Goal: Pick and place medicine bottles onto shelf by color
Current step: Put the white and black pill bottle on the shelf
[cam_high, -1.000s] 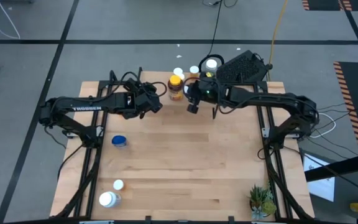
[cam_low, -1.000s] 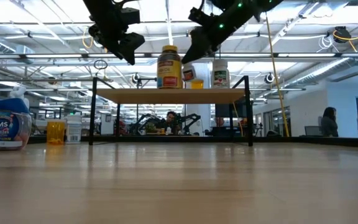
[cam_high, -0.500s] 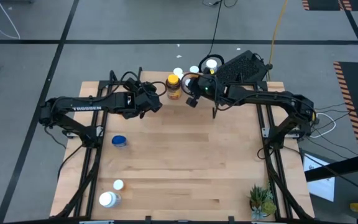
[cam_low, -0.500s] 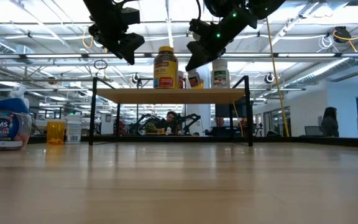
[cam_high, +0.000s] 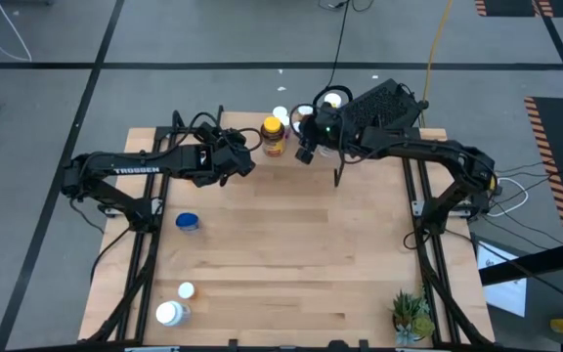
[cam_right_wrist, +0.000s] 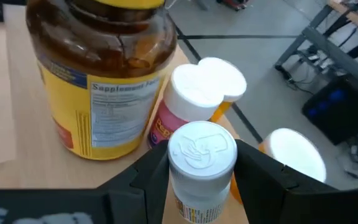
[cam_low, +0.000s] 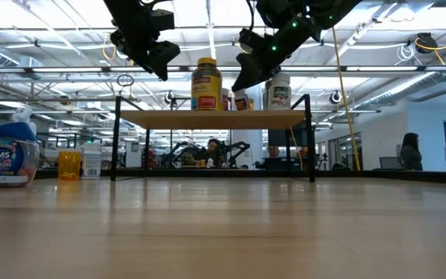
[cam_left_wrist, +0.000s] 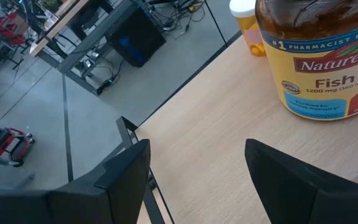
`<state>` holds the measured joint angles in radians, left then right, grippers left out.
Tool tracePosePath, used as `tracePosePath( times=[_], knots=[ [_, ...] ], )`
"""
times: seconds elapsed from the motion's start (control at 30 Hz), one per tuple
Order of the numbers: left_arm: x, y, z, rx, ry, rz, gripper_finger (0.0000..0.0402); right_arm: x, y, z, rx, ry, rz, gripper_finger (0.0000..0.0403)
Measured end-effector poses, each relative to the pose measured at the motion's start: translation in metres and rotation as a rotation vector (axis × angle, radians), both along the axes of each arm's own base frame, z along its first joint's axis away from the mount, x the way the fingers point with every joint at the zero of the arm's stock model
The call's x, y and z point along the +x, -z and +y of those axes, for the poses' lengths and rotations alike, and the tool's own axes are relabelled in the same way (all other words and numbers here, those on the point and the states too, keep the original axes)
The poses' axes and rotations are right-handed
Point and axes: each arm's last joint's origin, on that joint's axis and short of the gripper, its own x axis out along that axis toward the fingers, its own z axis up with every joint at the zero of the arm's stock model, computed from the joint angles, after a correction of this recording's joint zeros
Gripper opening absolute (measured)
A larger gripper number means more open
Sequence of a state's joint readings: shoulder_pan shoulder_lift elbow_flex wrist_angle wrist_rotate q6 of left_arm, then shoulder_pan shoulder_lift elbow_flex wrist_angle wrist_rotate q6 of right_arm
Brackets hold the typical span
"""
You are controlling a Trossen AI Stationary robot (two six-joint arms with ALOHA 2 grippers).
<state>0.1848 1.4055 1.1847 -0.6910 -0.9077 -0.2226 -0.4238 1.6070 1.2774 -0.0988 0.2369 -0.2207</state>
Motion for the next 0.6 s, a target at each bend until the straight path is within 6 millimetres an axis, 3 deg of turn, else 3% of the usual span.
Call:
tracePosePath(
  times=[0.6],
  knots=[
    [0.0, 0.0, -0.0001, -0.001, 0.0, -0.001, 0.0266, -0.0032, 0.0024, -0.0047, 0.068, -0.035, -0.011, 0.0153]
  ],
)
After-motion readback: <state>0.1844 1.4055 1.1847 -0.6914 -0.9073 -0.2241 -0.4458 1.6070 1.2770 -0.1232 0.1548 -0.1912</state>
